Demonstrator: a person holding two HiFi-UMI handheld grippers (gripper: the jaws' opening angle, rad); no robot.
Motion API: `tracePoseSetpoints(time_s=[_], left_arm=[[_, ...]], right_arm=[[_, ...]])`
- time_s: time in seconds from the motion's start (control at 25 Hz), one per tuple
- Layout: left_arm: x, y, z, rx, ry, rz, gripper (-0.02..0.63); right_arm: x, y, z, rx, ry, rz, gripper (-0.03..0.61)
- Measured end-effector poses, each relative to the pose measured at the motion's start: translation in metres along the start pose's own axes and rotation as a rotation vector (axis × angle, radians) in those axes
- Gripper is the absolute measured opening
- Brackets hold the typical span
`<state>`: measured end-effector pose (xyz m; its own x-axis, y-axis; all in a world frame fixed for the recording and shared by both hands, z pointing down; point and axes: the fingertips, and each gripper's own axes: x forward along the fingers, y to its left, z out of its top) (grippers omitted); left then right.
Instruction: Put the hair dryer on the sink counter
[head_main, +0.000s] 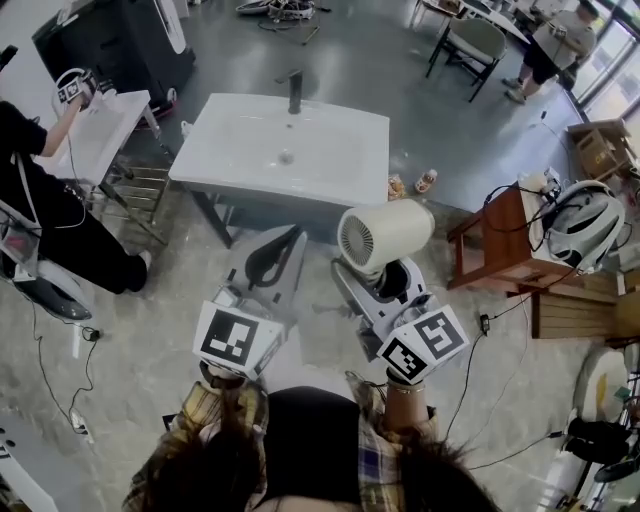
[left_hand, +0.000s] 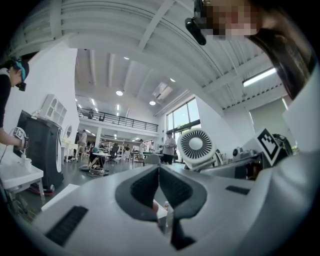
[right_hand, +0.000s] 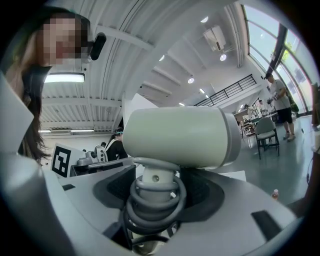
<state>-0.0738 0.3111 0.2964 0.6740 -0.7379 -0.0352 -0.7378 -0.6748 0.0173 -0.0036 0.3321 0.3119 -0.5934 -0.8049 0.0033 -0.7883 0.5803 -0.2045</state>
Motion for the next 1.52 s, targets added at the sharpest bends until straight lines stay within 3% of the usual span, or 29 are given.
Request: tracePoseSetpoints(time_s=[0.6, 1.0, 1.52], left_arm=[[0.092, 0.143, -0.004, -0.028, 0.008, -0.087, 0.018], [0.114, 0.179, -0.018, -0.061, 0.041, -0.135, 0.018], [0.154, 0.209, -0.019, -0.058, 0.031, -0.125, 0.018]], right_arm=[[0.153, -0.063, 0.023, 0.000, -0.016, -0.100, 0.282], [0.180, -0.083, 0.022, 0.013, -0.008, -0.202, 0.282], [0.216, -0.118, 0.025, 0.009, -0.003, -0.197, 0.282]])
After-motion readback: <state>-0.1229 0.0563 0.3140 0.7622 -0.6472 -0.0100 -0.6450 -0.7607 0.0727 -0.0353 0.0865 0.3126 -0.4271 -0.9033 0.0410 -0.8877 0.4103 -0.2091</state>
